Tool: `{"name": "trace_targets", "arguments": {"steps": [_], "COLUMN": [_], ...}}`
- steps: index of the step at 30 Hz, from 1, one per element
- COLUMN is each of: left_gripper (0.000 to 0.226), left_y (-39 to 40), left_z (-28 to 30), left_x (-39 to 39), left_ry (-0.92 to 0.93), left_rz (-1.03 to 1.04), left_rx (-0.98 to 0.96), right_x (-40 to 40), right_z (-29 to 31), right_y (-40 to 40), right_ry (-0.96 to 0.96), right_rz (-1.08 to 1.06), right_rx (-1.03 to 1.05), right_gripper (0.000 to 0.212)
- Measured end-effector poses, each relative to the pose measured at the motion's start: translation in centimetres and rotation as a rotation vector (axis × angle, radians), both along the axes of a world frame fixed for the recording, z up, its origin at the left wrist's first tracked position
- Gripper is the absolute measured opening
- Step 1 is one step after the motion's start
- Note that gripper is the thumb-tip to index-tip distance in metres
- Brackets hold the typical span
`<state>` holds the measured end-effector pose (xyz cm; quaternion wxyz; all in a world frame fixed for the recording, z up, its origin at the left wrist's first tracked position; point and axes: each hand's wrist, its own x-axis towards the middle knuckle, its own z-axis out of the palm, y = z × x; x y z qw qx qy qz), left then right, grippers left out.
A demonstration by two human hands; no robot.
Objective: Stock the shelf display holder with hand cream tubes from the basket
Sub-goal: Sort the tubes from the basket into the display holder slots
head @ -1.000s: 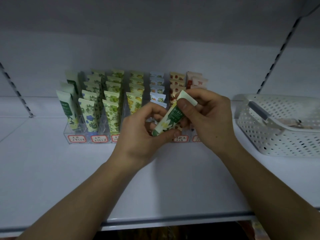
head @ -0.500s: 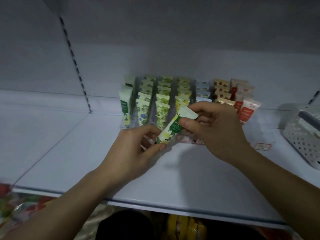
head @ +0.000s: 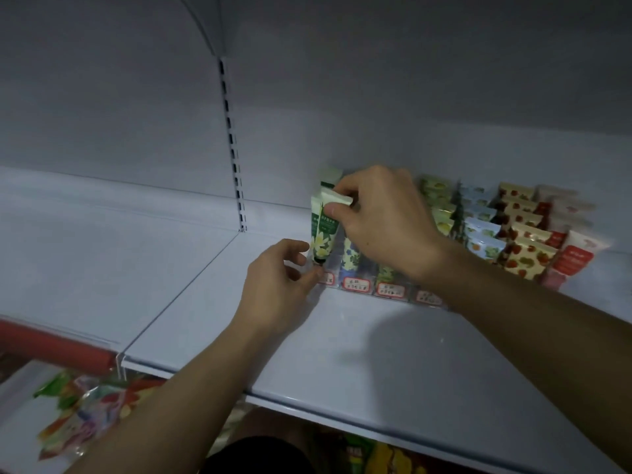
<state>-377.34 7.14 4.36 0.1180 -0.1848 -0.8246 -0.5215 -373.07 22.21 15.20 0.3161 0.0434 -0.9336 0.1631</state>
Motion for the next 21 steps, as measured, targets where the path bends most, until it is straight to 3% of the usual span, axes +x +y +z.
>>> {"name": "trace_targets", "arguments": {"steps": [21], "left_gripper": [0.031], "left_y": [-0.2], "left_z": [-0.6], "left_x": [-0.3], "left_ry": [0.058], "left_rz": [-0.029], "left_rx": [-0.153], "right_x": [-1.9], "right_z": [1.4], "right_y": [-2.0], "right_ry": [-0.200], "right_rz": [-0.095], "right_rx": [0.174], "right_gripper": [0.027]}}
